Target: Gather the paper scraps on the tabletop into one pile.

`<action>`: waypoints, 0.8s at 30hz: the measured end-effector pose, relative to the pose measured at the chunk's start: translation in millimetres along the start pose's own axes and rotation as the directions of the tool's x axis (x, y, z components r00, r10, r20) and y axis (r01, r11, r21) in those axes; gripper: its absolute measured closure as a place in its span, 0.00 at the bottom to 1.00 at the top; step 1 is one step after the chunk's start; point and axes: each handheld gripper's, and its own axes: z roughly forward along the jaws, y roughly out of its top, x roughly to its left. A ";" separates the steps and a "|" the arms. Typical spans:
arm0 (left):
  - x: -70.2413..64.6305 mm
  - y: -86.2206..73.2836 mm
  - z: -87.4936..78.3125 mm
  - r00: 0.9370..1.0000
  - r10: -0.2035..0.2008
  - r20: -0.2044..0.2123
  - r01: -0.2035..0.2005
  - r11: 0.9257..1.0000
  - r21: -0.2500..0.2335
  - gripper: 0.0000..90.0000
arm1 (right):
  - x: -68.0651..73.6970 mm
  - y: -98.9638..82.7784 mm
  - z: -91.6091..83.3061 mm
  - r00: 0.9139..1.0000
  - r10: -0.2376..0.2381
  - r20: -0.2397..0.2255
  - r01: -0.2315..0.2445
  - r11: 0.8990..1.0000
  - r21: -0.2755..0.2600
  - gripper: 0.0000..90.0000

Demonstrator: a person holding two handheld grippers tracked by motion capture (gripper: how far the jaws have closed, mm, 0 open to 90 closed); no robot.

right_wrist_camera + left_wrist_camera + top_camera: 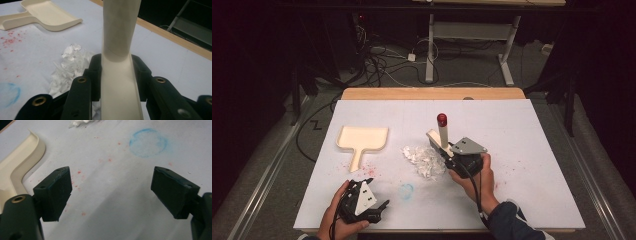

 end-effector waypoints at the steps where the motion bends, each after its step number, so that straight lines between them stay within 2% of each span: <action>1: -0.4 0.2 -0.3 1.000 0.002 -0.002 -0.002 1.000 0.000 0.18 | -3.7 -0.4 -6.5 1.000 0.004 -0.013 -0.004 1.000 -0.008 0.76; 2: -0.5 0.2 -0.5 1.000 0.002 -0.002 -0.002 1.000 0.000 0.18 | -7.9 -1.3 -13.2 1.000 0.000 -0.030 0.000 1.000 -0.012 0.76; 5: -0.7 0.3 0.0 1.000 0.004 -0.003 -0.004 1.000 0.004 0.18 | -18.2 -9.8 -35.2 0.999 -0.009 -0.043 0.009 1.000 -0.010 0.76; 7: -0.9 0.8 0.5 1.000 0.005 -0.004 -0.005 1.000 0.003 0.18 | -23.6 -19.7 -47.0 0.997 -0.003 -0.075 0.003 1.000 0.005 0.76; 11: -2.0 2.3 0.8 1.000 0.012 -0.003 -0.012 1.000 0.008 0.18 | -27.5 -34.1 -59.2 0.994 0.028 -0.104 -0.023 0.998 0.050 0.76; 15: -2.0 2.7 1.3 1.000 0.013 -0.005 -0.013 1.000 0.006 0.18 | -21.5 -43.8 -56.5 0.993 0.009 -0.121 0.003 0.994 0.105 0.76; 19: -0.6 2.4 2.1 1.000 0.006 -0.003 -0.006 1.000 0.003 0.18 | -10.8 -39.7 -46.9 0.990 0.025 -0.135 -0.011 0.995 0.099 0.76; 24: -0.9 2.3 2.5 1.000 0.009 0.001 -0.009 1.000 0.002 0.18 | 14.1 -25.6 -30.4 0.985 -0.018 -0.172 0.030 0.997 0.067 0.76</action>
